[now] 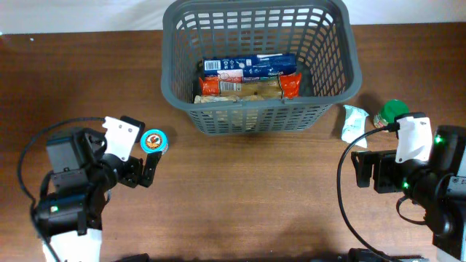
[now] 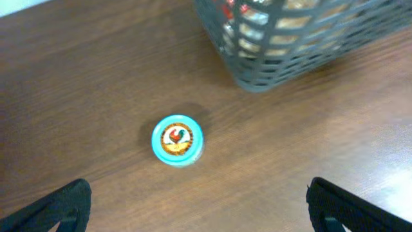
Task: Pack container
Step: 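Withdraw the right gripper from the basket to the right, then lower the left gripper onto the blue tin and grasp it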
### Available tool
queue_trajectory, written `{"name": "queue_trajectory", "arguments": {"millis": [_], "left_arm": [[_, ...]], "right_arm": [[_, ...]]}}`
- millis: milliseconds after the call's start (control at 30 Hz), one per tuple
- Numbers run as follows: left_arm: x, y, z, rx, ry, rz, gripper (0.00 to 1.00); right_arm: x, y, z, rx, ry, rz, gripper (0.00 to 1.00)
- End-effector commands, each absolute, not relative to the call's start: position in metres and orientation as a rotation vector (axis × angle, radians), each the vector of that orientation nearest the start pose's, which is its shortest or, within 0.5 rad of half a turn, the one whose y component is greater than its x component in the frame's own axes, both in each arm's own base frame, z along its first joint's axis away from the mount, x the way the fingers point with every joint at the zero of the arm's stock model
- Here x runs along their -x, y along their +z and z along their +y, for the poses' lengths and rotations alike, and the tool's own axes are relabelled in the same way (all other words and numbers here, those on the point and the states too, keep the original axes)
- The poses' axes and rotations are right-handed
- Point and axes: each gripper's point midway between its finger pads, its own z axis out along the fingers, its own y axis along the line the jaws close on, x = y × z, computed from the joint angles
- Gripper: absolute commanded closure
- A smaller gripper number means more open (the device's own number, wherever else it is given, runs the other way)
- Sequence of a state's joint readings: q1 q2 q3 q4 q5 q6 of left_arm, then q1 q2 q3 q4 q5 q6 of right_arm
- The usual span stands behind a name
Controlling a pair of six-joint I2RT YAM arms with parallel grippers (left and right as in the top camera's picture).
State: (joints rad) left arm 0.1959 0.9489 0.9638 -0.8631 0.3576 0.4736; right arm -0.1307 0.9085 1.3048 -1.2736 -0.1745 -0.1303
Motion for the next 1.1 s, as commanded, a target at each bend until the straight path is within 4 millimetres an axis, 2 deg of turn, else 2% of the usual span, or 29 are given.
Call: {"name": "queue_trajectory", "arguments": {"millis": [0,233,567,767,900,1067], "left_arm": [[-0.274,0.186,0.0,-0.48,-0.082,2.364,0.01],[-0.294,0.138,0.009,-0.468,-0.07,2.422,0.01],[-0.323,0.068,0.015,-0.464,-0.148,2.557,0.01],[-0.335,0.044,0.022,-0.456,-0.121,2.588,0.01],[-0.347,0.044,0.028,-0.452,-0.071,2.555,0.01],[-0.355,0.043,0.026,-0.477,-0.029,2.534,0.01]], "right_arm": [[-0.218,0.288,0.002,0.063,0.113,2.414,0.01],[-0.219,0.289,0.002,0.064,0.114,2.409,0.01],[-0.219,0.289,0.002,0.059,0.114,2.407,0.01],[-0.219,0.289,0.002,0.059,0.114,2.407,0.01],[-0.219,0.289,0.002,0.06,0.114,2.408,0.01],[-0.219,0.289,0.002,0.06,0.114,2.408,0.01]]}}
